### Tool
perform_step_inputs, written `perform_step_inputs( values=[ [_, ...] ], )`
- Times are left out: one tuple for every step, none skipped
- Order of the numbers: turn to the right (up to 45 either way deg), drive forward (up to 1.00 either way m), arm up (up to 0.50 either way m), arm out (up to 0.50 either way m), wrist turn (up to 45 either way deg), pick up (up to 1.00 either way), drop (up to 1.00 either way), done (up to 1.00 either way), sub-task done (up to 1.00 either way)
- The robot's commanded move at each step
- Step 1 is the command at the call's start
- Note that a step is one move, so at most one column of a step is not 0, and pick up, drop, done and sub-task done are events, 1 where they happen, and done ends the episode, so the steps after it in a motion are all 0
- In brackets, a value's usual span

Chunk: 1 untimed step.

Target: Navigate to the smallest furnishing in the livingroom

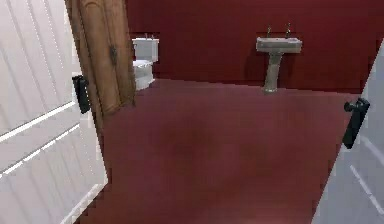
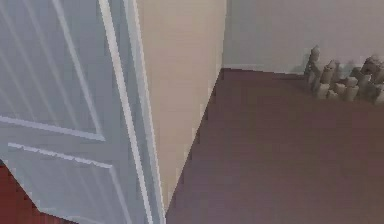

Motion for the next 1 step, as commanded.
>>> perform_step_inputs(
  values=[
    [0.0, 0.80, 0.00, 0.00, 0.0, 0.00, 0.00, 0.00, 0.00]
  ],
)
